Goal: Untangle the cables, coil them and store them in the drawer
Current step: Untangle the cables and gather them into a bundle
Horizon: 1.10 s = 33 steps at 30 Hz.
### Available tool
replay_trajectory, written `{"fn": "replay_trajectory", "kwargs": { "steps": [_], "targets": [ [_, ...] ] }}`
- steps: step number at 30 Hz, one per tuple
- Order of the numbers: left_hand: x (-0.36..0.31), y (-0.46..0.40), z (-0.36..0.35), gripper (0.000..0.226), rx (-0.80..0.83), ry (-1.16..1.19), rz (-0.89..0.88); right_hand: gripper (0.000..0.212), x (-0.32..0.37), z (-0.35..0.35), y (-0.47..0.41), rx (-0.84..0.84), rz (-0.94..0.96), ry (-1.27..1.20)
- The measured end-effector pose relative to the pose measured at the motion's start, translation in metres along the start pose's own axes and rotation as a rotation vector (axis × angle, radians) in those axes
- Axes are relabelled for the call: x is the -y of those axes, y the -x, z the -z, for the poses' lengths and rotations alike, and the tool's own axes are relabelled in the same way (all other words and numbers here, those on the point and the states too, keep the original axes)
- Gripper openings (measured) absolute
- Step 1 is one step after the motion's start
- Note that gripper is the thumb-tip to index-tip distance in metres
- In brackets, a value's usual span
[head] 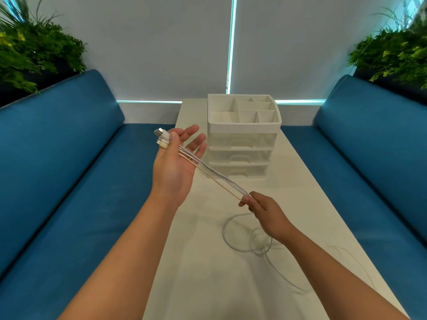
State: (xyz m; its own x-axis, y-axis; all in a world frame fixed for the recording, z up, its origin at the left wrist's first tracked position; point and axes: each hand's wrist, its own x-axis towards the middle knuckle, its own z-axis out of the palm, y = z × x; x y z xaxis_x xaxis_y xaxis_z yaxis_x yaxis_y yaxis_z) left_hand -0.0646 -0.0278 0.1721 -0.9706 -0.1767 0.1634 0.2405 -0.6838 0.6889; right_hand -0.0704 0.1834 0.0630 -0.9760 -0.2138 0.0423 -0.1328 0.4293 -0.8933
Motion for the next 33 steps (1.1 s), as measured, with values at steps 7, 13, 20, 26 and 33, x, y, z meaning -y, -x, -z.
{"fn": "replay_trajectory", "kwargs": {
  "steps": [7, 13, 20, 26, 33],
  "targets": [
    [-0.010, 0.000, -0.006, 0.027, 0.014, 0.044, -0.080, 0.033, -0.006, 0.001, 0.004, 0.090, -0.065, -0.234],
    [-0.004, 0.001, -0.006, 0.027, -0.068, -0.102, -0.118, 0.050, -0.003, 0.004, 0.009, 0.072, -0.113, -0.244],
    [-0.003, -0.001, -0.004, 0.025, -0.152, -0.062, -0.082, 0.046, 0.002, 0.007, 0.015, 0.075, -0.091, -0.256],
    [0.012, 0.022, -0.028, 0.036, -0.014, -0.283, -0.174, 0.021, 0.003, 0.003, 0.001, -0.145, -0.064, -0.186],
    [0.011, 0.032, -0.045, 0.030, 0.068, -0.286, -0.216, 0.042, -0.008, 0.005, -0.011, -0.125, -0.018, 0.156]
  ]
}}
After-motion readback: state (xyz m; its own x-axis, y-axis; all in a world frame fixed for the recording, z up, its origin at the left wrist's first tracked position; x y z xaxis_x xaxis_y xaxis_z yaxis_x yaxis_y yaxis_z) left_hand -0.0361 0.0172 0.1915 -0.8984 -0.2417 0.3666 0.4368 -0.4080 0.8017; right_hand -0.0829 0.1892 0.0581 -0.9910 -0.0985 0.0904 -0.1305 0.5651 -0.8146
